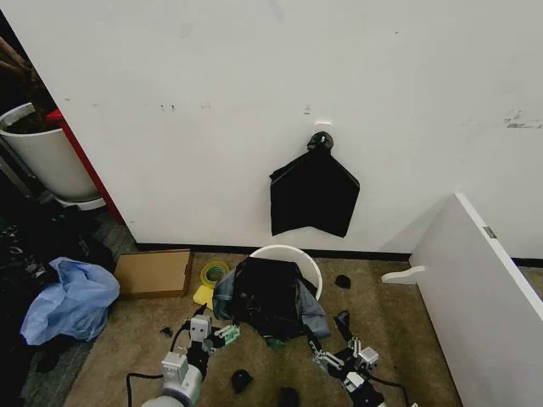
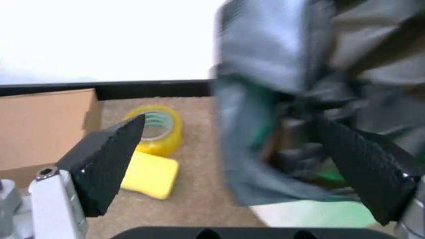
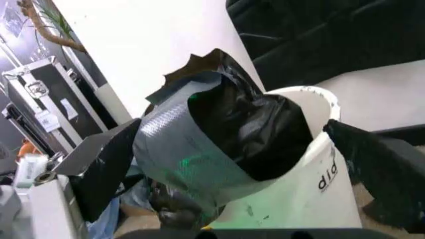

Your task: Place the garbage bag over the trash bin.

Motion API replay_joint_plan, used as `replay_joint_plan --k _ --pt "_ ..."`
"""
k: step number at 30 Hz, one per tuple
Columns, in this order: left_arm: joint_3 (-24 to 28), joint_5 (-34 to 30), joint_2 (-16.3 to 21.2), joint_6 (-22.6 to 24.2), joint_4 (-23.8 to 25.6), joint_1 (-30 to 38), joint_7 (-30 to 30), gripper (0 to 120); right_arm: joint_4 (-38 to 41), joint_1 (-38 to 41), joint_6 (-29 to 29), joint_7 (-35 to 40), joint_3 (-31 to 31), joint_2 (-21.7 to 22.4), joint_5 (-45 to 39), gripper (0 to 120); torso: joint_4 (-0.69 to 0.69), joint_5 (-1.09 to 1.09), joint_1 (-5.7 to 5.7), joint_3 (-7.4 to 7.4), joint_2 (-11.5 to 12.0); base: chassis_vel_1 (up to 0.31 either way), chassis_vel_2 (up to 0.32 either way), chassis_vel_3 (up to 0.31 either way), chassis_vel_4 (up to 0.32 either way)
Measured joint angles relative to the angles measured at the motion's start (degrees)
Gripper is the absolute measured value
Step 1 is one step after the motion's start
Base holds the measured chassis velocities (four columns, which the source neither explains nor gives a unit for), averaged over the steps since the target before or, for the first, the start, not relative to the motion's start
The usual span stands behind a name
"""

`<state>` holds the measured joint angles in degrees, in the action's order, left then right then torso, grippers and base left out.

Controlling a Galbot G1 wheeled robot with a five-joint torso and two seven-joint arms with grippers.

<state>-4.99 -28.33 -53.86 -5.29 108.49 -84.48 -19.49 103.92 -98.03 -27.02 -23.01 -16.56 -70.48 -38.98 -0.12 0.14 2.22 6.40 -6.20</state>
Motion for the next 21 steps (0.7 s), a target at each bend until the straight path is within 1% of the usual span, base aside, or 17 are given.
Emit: replay_joint_plan --k 3,4,5,9,12,15,17,18,19,21 --pt "-0.68 0.01 0.15 -0.37 -3.13 1.07 0.03 100 0.6 0.37 0.74 0.46 0.18 0.5 -0.45 100 0.02 0.01 0.0 0.0 0.0 0.0 0.0 0.0 0.0" --pt "-1.01 0.02 0.22 -0.75 -5.11 1.93 0.1 100 0.98 0.36 0.98 0.53 0.19 0.79 -0.82 100 0.02 0.01 0.0 0.0 0.0 0.0 0.0 0.0 0.0" --pt "-1.01 0.02 0.22 -0.75 -5.11 1.93 0.1 100 0.98 0.36 0.98 0.53 0.19 0.79 -0.82 100 0.02 0.01 0.0 0.0 0.0 0.0 0.0 0.0 0.0" --pt "-1.48 -0.26 0.32 -1.82 -10.83 5.07 0.13 100 2.11 0.07 1.66 0.59 -0.18 2.12 -3.01 100 0.01 0.0 0.0 0.0 0.0 0.0 0.0 0.0 0.0" --pt "-1.55 -0.7 0.09 -1.93 -12.27 6.2 0.09 100 2.31 -0.09 1.75 0.51 -0.39 2.72 -3.74 100 0.0 0.01 0.0 0.0 0.0 0.0 0.0 0.0 0.0" --pt "-1.58 -1.03 -0.24 -1.93 -12.54 6.71 -0.02 100 2.32 -0.11 1.78 0.12 -0.49 3.12 -4.07 100 0.0 0.0 0.0 0.0 0.0 0.0 0.0 0.0 0.0" --pt "-1.59 -1.11 -0.25 -1.84 -11.15 6.21 -0.09 100 2.32 -0.26 1.55 -0.89 -0.5 3.18 -3.72 100 0.0 0.01 0.0 0.0 0.0 0.0 0.0 0.0 0.0" --pt "-1.58 -1.11 -0.09 -1.78 -9.38 5.29 -0.08 100 2.32 -0.47 1.07 -1.9 -0.48 3.12 -2.83 100 0.0 0.01 -0.01 0.0 0.0 0.0 0.0 0.0 0.0" --pt "-1.58 -1.11 -0.09 -1.78 -9.38 5.29 -0.08 100 2.32 -0.47 1.07 -1.9 -0.48 3.12 -2.83 100 0.0 0.01 -0.01 0.0 0.0 0.0 0.0 0.0 0.0" --pt "-1.41 -1.03 0.36 -1.75 -5.48 3.15 0.34 100 2.39 -0.79 0.36 -2.99 -0.24 2.8 -1.14 100 0.01 0.01 -0.01 0.0 0.0 0.0 0.0 0.0 0.0"
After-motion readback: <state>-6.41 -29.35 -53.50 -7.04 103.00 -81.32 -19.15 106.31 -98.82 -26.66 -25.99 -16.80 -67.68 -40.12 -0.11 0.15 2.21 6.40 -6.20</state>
